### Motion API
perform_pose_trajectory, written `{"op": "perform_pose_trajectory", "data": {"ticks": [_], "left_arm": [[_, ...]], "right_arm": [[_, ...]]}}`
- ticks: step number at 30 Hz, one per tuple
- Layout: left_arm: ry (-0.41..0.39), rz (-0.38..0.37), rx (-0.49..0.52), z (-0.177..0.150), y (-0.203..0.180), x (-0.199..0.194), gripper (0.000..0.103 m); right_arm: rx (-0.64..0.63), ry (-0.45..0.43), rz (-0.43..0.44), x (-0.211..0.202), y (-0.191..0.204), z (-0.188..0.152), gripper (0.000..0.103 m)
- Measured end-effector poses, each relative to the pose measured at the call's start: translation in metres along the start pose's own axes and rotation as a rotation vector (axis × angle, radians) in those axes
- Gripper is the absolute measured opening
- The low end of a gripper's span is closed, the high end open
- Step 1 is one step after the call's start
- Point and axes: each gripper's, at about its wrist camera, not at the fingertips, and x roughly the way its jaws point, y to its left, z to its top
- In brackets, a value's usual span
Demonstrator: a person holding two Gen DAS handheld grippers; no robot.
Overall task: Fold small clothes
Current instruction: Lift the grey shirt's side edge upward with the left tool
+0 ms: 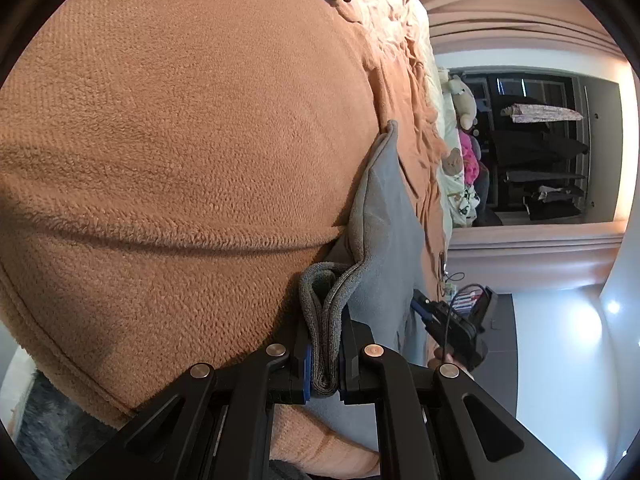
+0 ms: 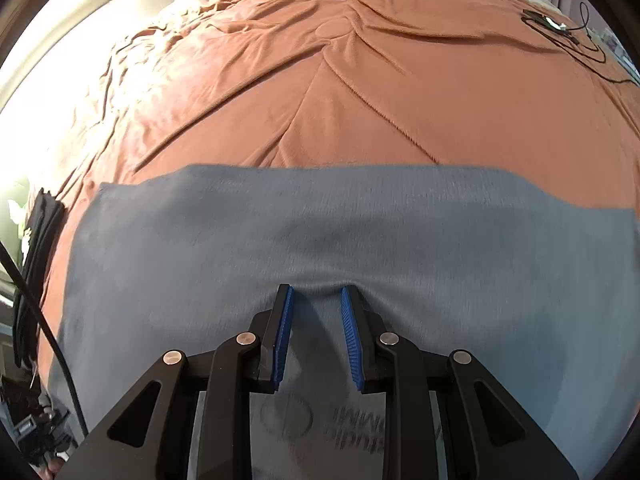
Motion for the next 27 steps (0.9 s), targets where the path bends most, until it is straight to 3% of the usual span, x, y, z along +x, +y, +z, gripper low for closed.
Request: {"op": "perform_pose_trajectory", "data": {"ticks": [9, 16, 19, 23, 27], "left_arm": [[-0.002, -0.005, 0.003, 0.001, 0.000, 0.000, 0.009], [0.002, -0.001, 0.008, 0.001, -0.002, 0.001, 0.009], [0.000, -0.005, 0.008, 0.001, -0.002, 0.001, 0.009], [0.001, -0.009, 0.001, 0.002, -0.004, 0.003, 0.008], [-0.005, -0.061, 0.045, 0.005, -0.014, -0.001, 0.008]], "right_arm": [[-0.003, 0.005, -0.056, 0.021, 0.011, 0.029, 0.022], [-0.077, -0.018, -0.152, 0.029, 0.028, 0.040, 0.018], [-0.039, -0.024, -0.133, 0.020, 0.026, 0.041, 0.018], [-0.056, -0.033, -0.086, -0.004, 0.032, 0.021, 0.018], [-0.092, -0.016, -0.028, -0.029, 0.035, -0.017, 0.018]]}}
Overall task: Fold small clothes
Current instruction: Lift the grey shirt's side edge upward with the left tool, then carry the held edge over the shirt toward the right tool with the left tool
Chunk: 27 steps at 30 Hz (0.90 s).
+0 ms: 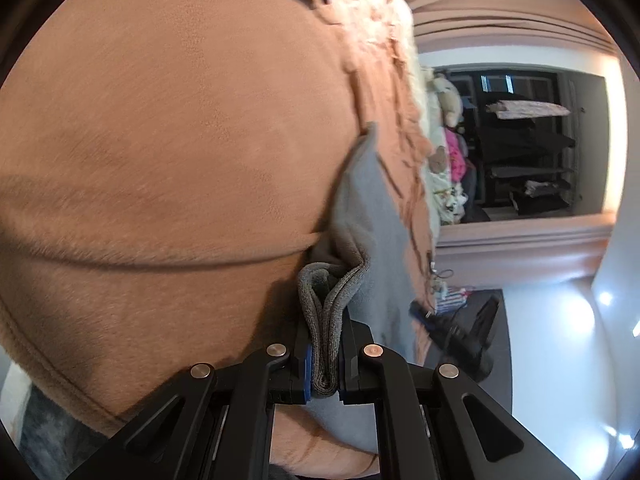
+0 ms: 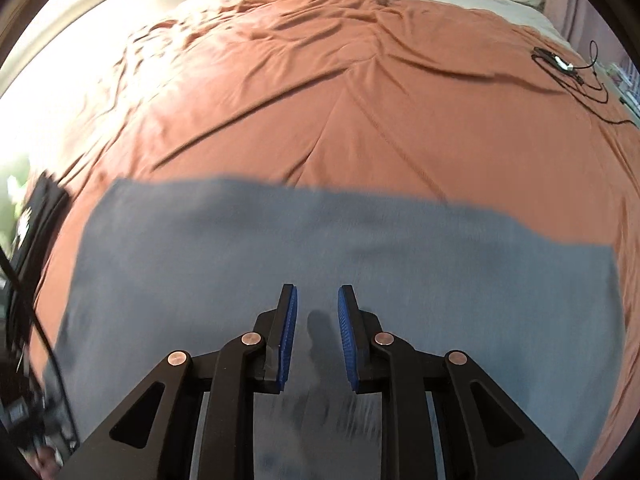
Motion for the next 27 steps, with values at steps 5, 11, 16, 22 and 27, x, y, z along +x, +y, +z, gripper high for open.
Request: {"op": "perform_pose_trajectory", "data": {"ticks": [5, 11, 16, 22, 27], "left_arm": [[0.001, -0.094, 0.036, 0.003, -0.023, -0.003, 0.008], [0.027, -0.204, 0.094, 0.003, -0.062, -0.001, 0.007], [0.053, -0.264, 0.127, 0.004, -0.096, 0.007, 0.007], [0.071, -0.297, 0.177, 0.003, -0.129, 0.016, 0.007], [0.095, -0.301, 0.228, -0.003, -0.154, 0.029, 0.007]], "right_arm": [[-0.037, 0.034, 0.076, -0.027, 0.005, -0.048, 0.018], [-0.029, 0.054, 0.142, -0.050, 0.001, -0.091, 0.018], [-0.018, 0.064, 0.188, -0.057, -0.001, -0.120, 0.018], [0.012, 0.026, 0.220, -0.068, -0.013, -0.149, 0.018], [0.038, 0.015, 0.254, -0.072, -0.013, -0.176, 0.007]]}}
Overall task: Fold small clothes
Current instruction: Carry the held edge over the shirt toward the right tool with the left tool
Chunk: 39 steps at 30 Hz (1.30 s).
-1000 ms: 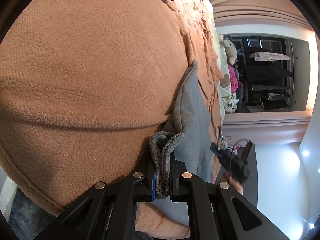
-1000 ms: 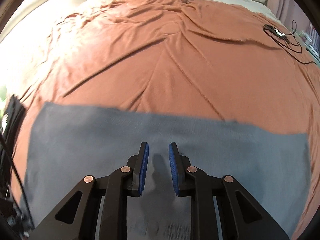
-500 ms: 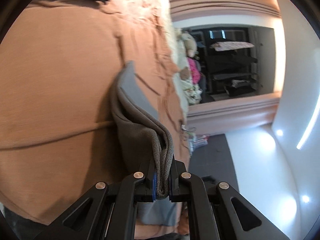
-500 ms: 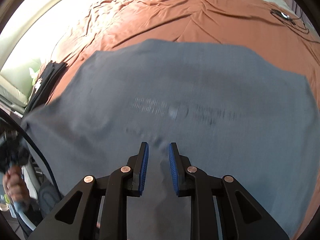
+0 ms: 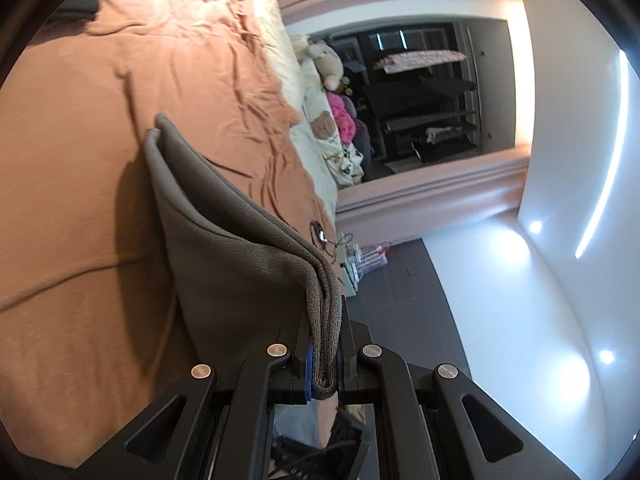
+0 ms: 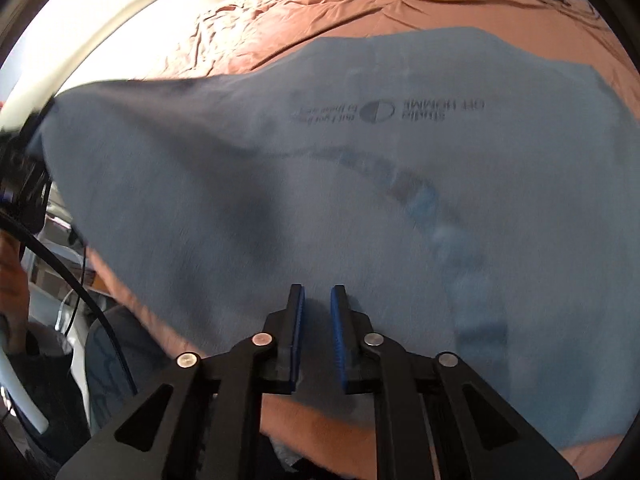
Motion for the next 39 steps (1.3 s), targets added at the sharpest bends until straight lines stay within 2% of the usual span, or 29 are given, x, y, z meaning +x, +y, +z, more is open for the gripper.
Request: {"op": "perform_pose_trajectory", "data": {"ticks": [8, 16, 25, 26, 28, 30, 35, 39], "left_arm": [[0.065, -0.004, 0.045, -0.008, -0.026, 0.037, 0.007], [0.132, -0.002, 0.113, -0.027, -0.061, 0.071, 0.007], [0.209, 0.007, 0.163, -0.051, -0.087, 0.113, 0.007], [0.221, 0.010, 0.170, -0.056, -0.089, 0.120, 0.007], [0.246, 0.020, 0.182, -0.065, -0.093, 0.132, 0.007], [0.269, 0.030, 0.191, -0.074, -0.096, 0.143, 0.007], [0.327, 0.057, 0.217, -0.103, -0.102, 0.172, 0.007], [0.368, 0.083, 0.227, -0.122, -0.102, 0.191, 0.007]], "right_arm": [[0.007, 0.004, 0.069, 0.004, -0.004, -0.029, 0.003], [0.040, 0.042, 0.105, -0.005, -0.018, -0.024, 0.003], [0.134, -0.111, 0.097, -0.077, -0.077, -0.026, 0.005], [0.148, -0.127, 0.104, -0.085, -0.087, -0.027, 0.010], [0.164, -0.155, 0.105, -0.099, -0.097, -0.033, 0.024], [0.180, -0.199, 0.097, -0.116, -0.113, -0.040, 0.050], [0.239, -0.268, 0.066, -0.142, -0.143, -0.062, 0.051], [0.268, -0.283, 0.050, -0.150, -0.160, -0.081, 0.051]]}}
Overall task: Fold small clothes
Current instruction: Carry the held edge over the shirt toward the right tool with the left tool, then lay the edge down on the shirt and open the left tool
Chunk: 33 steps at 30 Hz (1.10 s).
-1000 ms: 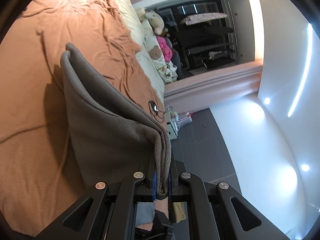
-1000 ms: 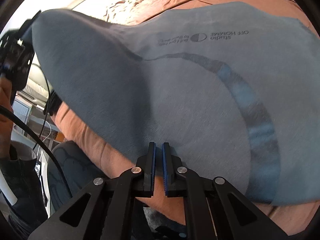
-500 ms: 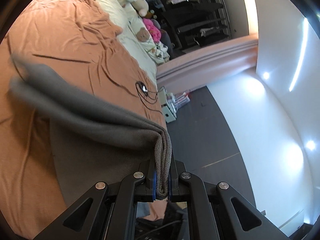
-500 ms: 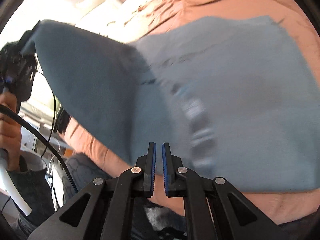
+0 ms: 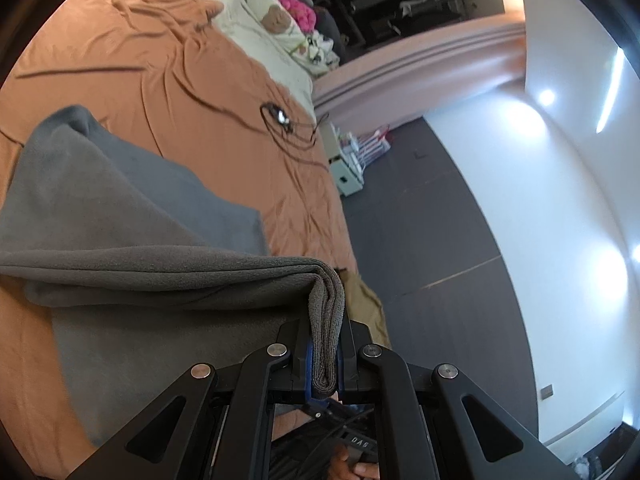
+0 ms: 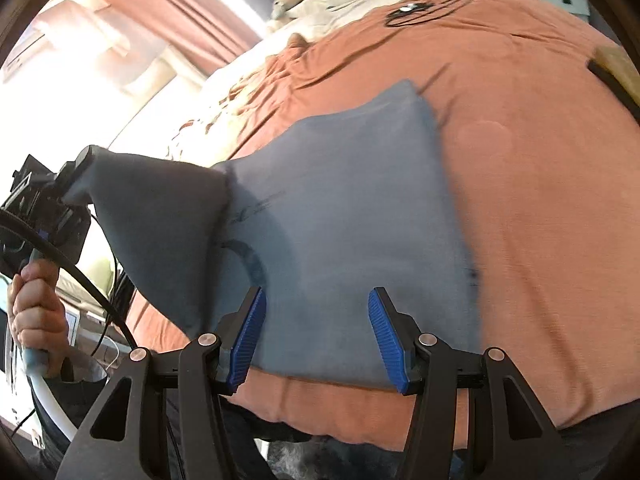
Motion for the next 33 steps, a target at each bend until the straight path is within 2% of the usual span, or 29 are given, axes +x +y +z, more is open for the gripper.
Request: {"op": "perform_pose_trajectory", "data": {"ticks": [6, 11, 15, 18, 26, 33], "left_arm": [[0.066, 0.037, 0.018, -0.016, -0.011, 0.039, 0.007], [0.122, 0.064, 0.039, -0.029, -0.022, 0.069, 0.007], [0.172, 0.099, 0.053, -0.043, -0.028, 0.096, 0.007], [0.211, 0.128, 0.065, -0.056, -0.031, 0.117, 0.007], [0.268, 0.171, 0.046, -0.075, -0.017, 0.151, 0.007], [0.325, 0.206, 0.047, -0.092, -0.010, 0.176, 0.008]], "right_arm": [[0.017, -0.018, 0.025, -0.014, -0.019, -0.017, 0.051], [0.029, -0.048, 0.107, -0.019, -0.046, -0.030, 0.051], [0.042, -0.046, 0.053, -0.024, -0.070, -0.037, 0.051], [0.100, -0.055, 0.065, -0.033, -0.085, -0.040, 0.051], [0.172, -0.044, 0.085, -0.048, -0.103, -0.049, 0.051], [0.190, -0.070, 0.154, -0.057, -0.117, -0.049, 0.051]]}}
